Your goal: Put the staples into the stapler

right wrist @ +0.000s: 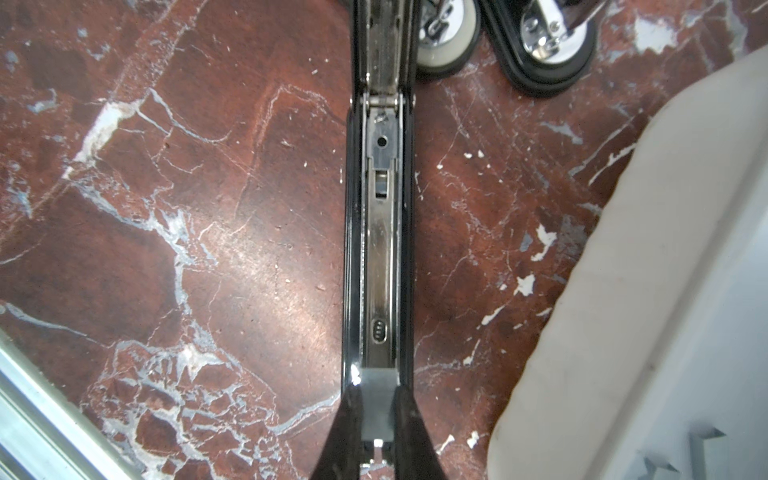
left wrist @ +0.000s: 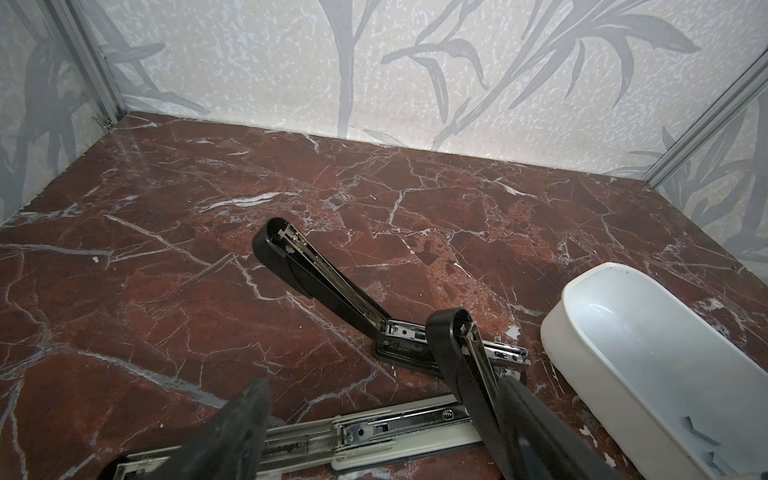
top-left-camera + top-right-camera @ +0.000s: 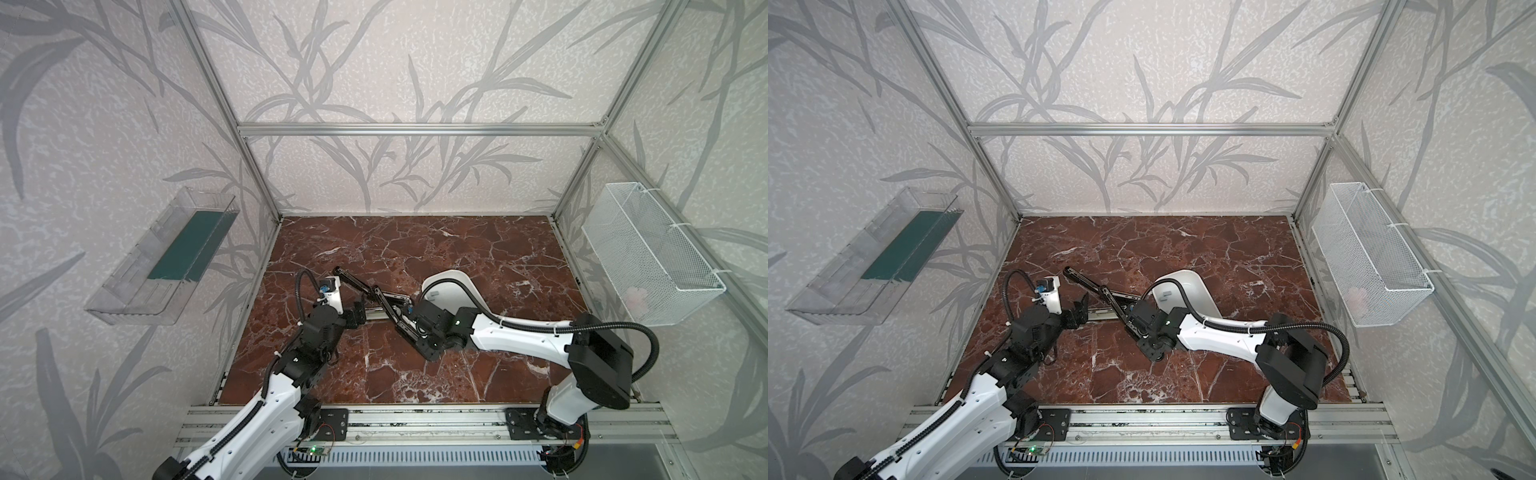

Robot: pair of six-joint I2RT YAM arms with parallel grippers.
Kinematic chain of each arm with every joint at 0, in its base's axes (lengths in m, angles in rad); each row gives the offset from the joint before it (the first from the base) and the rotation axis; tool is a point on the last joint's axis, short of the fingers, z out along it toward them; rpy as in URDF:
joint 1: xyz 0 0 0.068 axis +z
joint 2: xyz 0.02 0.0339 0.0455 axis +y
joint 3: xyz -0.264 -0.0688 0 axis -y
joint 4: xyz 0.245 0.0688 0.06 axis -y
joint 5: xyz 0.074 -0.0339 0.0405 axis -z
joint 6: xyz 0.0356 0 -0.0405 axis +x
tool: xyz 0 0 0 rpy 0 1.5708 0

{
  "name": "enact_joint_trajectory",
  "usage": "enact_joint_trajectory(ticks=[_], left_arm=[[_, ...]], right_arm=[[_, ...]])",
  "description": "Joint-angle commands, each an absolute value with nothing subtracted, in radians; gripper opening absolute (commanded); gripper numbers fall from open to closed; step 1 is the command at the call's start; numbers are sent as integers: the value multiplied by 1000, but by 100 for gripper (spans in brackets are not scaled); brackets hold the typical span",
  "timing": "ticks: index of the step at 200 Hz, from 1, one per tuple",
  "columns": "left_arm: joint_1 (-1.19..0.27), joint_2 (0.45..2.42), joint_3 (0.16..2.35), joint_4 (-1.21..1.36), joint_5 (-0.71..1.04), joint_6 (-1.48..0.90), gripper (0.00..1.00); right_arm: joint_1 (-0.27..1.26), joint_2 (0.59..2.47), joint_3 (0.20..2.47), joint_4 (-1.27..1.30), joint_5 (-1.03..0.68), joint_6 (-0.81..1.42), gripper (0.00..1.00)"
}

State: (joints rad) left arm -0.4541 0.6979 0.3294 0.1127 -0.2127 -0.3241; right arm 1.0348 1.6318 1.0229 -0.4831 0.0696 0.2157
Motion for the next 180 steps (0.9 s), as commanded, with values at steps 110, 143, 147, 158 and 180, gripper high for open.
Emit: enact_joint_trajectory(ticks=[110, 143, 147, 158, 180], left_arm=[[-448, 693, 314, 124, -236, -322, 86], [-449, 693, 314, 123, -236, -322, 86], [-449, 693, 315, 123, -236, -323, 86], [-448, 693, 315, 124, -236, -323, 86], [-449, 692, 313, 123, -235, -324, 86]], right_arm=[[1032, 1655, 1009, -477, 55, 210, 0], [1031, 1659, 1007, -476, 52, 211, 0], [1031, 1660, 1007, -478, 51, 212, 0], [1032, 1661, 1009, -480, 46, 210, 0], [1031, 1665, 1009, -476, 43, 211, 0]])
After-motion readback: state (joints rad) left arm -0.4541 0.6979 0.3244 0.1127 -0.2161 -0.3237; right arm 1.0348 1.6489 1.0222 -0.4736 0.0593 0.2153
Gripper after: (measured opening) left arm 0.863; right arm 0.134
